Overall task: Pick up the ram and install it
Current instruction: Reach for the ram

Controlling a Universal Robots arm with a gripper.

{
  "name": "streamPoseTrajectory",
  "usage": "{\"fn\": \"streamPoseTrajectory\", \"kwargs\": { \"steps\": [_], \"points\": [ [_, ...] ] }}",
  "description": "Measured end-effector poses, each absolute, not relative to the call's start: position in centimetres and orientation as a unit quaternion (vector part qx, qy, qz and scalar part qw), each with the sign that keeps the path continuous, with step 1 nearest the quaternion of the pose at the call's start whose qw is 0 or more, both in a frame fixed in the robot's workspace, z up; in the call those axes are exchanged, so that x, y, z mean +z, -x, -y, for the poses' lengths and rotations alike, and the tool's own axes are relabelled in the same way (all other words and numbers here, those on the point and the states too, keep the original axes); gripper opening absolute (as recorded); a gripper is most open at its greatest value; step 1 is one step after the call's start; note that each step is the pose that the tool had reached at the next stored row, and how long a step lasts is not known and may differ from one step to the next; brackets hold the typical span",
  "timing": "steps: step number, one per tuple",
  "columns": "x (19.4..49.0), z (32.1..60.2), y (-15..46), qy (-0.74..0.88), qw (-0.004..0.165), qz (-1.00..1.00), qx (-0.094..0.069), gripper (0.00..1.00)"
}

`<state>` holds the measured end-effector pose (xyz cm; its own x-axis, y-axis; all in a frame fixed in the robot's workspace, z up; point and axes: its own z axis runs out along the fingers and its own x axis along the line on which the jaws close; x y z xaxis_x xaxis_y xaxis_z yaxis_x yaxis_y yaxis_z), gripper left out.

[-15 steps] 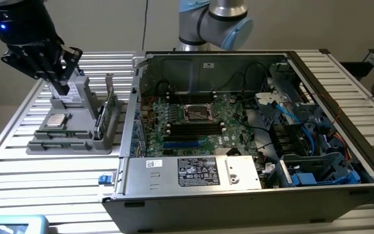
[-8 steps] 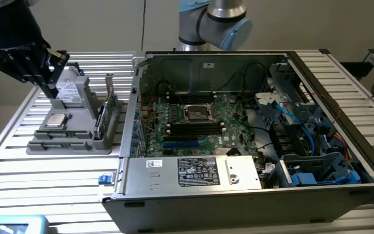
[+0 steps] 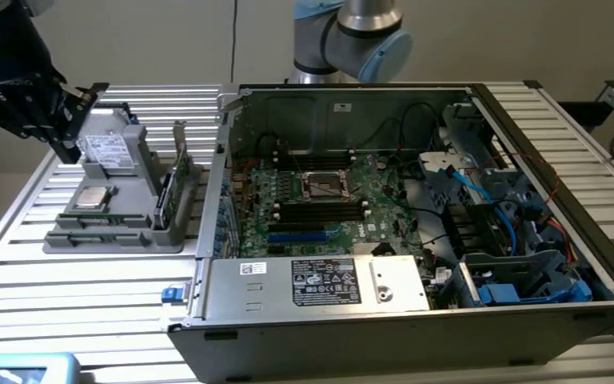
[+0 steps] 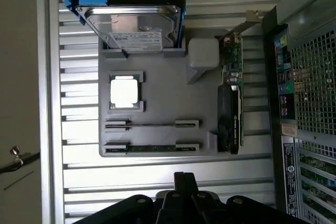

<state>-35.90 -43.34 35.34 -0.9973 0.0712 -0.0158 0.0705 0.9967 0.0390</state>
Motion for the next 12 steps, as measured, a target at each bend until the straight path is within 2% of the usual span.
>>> {"fn": "streamPoseTrajectory", "kwargs": {
  "steps": [12],
  "points": [
    [34.1,40.2,36.8,-0.035,0.009,-0.999,0.006,0.11]
  ]
}}
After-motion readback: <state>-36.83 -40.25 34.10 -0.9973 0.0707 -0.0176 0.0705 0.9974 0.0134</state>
